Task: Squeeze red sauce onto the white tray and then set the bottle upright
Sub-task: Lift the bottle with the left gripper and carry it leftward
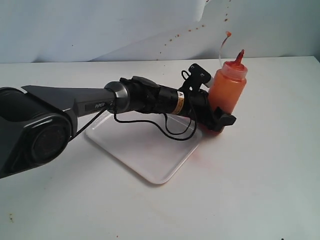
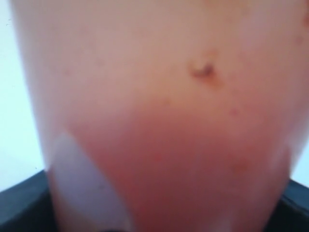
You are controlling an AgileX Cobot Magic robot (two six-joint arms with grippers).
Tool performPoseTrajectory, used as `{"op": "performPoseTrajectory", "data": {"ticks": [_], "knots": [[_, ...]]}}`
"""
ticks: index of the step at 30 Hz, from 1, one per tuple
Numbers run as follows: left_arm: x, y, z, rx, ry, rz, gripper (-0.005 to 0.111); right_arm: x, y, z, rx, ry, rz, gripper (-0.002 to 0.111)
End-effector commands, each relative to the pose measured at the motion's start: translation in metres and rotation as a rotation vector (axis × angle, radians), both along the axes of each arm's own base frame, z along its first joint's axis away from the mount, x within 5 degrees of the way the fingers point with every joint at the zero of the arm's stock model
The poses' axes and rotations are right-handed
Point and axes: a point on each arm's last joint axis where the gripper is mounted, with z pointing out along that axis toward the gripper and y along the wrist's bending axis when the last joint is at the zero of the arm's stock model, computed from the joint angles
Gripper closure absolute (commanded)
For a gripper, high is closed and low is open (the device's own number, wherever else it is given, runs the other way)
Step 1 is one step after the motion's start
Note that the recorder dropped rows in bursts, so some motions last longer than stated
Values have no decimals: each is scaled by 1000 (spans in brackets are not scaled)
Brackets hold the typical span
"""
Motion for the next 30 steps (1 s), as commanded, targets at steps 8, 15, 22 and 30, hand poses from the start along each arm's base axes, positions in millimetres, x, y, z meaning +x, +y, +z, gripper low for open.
{"op": "performPoseTrajectory", "data": {"ticks": [8, 15, 22, 30], "knots": [[-2, 31, 56, -80, -46, 29, 107, 0, 0, -1, -9, 0, 2, 108], [-10, 47, 78, -79, -62, 43, 107, 0, 0, -1, -9, 0, 2, 108], [-23, 60, 89, -27, -110, 61, 107, 0, 0, -1, -9, 0, 2, 108], [-42, 83, 110, 18, -186, 53, 107, 0, 0, -1, -9, 0, 2, 108]]}}
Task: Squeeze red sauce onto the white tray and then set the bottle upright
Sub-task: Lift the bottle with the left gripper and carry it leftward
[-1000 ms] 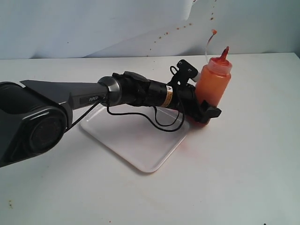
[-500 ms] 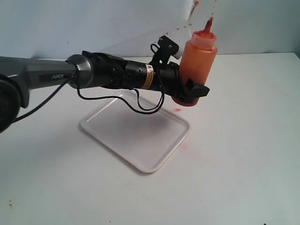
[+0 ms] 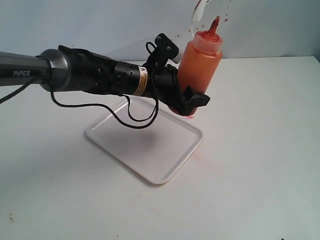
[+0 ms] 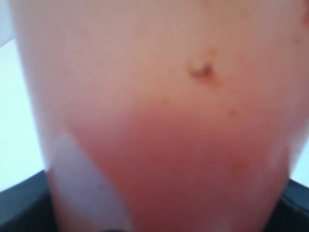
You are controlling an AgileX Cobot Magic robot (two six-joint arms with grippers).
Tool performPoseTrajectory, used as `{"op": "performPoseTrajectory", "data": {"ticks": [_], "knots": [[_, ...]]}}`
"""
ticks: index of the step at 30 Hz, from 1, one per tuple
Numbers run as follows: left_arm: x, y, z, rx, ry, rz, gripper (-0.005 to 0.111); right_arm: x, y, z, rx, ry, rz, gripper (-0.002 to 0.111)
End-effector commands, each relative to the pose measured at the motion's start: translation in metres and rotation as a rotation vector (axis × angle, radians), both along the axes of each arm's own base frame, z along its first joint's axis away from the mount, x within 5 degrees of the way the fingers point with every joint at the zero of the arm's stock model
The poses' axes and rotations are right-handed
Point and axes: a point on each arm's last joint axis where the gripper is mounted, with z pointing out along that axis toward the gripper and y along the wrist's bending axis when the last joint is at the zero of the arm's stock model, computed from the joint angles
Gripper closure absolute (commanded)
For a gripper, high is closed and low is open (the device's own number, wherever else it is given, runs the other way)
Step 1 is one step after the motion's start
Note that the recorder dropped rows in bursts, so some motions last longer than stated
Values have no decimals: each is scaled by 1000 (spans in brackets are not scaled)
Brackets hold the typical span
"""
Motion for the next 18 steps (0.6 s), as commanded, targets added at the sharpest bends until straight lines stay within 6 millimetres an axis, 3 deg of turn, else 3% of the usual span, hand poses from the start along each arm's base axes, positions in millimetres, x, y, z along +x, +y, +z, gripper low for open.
{"op": "performPoseTrajectory", "data": {"ticks": [1, 7, 11, 18], "knots": [[-7, 14, 26, -11, -66, 16, 107, 0, 0, -1, -9, 0, 2, 108], [-9, 47, 53, -29, -95, 85, 107, 0, 0, -1, -9, 0, 2, 108], [-10, 80, 70, -29, -132, 147, 107, 0, 0, -1, -9, 0, 2, 108], [-8, 135, 82, -18, -158, 276, 107, 0, 0, -1, -9, 0, 2, 108]]}}
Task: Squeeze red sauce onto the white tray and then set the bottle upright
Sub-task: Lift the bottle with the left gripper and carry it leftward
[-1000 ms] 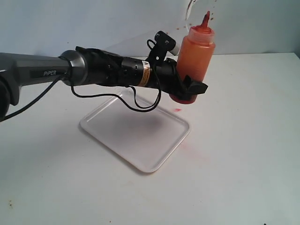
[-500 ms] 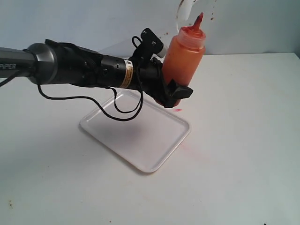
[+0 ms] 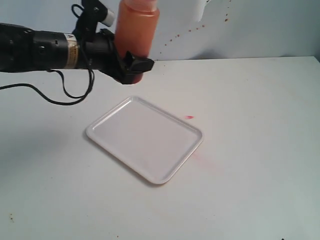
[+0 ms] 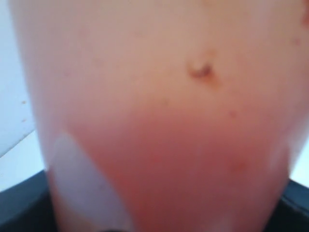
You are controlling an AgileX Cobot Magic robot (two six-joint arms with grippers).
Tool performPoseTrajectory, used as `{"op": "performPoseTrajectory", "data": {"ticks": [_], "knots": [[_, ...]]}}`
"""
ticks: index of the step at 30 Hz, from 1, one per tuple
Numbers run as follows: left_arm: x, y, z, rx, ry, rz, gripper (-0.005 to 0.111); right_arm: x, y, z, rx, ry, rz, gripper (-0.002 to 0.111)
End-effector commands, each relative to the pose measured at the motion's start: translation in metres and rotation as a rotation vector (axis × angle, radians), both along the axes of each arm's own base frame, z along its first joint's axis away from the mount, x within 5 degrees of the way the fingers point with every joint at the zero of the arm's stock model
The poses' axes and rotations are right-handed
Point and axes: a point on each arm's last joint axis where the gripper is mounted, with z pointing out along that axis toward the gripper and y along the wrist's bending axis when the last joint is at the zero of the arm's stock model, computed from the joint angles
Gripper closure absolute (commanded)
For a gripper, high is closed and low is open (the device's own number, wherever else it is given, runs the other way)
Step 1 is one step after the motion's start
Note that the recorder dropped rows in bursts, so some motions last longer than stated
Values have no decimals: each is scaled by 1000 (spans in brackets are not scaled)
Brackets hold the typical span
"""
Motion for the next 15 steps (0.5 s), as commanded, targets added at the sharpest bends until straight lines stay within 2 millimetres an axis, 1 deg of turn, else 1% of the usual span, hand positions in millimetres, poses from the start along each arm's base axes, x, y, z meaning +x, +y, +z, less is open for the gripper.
{"op": "performPoseTrajectory", "data": {"ticks": [1, 5, 8, 12, 15], "knots": [[0, 31, 14, -21, -27, 85, 107, 0, 0, -1, -9, 0, 2, 108], [3, 53, 9, 3, -31, 126, 107, 0, 0, -1, -9, 0, 2, 108], [2, 59, 2, 30, -15, 139, 107, 0, 0, -1, -9, 0, 2, 108], [0, 66, -4, 228, -60, 140, 107, 0, 0, -1, -9, 0, 2, 108], [3, 73, -1, 276, -85, 212, 107, 0, 0, -1, -9, 0, 2, 108]]}}
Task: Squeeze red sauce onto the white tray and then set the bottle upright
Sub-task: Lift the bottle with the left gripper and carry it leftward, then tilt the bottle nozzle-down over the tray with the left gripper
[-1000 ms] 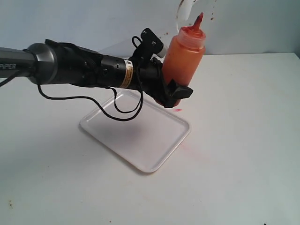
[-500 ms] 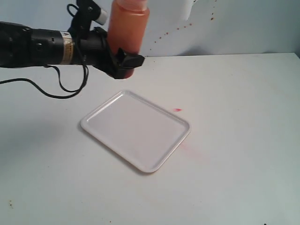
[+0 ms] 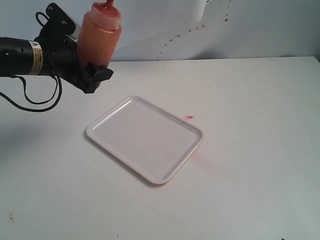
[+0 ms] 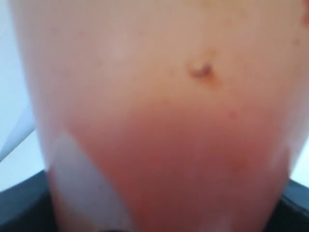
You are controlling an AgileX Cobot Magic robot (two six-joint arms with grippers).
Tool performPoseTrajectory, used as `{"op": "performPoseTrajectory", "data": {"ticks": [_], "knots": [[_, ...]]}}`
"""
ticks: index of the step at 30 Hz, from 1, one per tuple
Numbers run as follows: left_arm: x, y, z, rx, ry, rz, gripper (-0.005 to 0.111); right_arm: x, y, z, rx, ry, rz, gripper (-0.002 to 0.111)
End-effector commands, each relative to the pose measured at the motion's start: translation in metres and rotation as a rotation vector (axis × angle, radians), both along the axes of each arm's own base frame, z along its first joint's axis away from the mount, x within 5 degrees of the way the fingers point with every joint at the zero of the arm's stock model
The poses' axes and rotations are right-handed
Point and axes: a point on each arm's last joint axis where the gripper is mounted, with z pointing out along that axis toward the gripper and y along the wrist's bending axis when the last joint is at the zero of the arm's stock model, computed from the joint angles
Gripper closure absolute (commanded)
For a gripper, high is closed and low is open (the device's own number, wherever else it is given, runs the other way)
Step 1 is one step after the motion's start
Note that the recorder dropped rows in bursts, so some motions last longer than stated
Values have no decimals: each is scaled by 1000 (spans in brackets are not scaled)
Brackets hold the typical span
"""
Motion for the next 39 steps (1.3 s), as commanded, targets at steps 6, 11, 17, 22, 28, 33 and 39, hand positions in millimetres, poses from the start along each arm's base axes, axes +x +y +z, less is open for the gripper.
{"op": "performPoseTrajectory", "data": {"ticks": [6, 11, 17, 22, 28, 33, 39], "knots": [[7, 21, 10, 190, -103, 184, 107, 0, 0, -1, -9, 0, 2, 108], [4, 21, 4, 320, -161, 80, 107, 0, 0, -1, -9, 0, 2, 108], [0, 24, -6, 482, -221, -17, 107, 0, 0, -1, -9, 0, 2, 108], [-1, 24, -7, 558, -265, -80, 107, 0, 0, -1, -9, 0, 2, 108], [1, 19, -5, 762, -328, -62, 107, 0, 0, -1, -9, 0, 2, 108], [-1, 6, -3, 948, -389, -78, 107, 0, 0, -1, -9, 0, 2, 108], [-1, 5, -2, 973, -398, -92, 107, 0, 0, -1, -9, 0, 2, 108]]}}
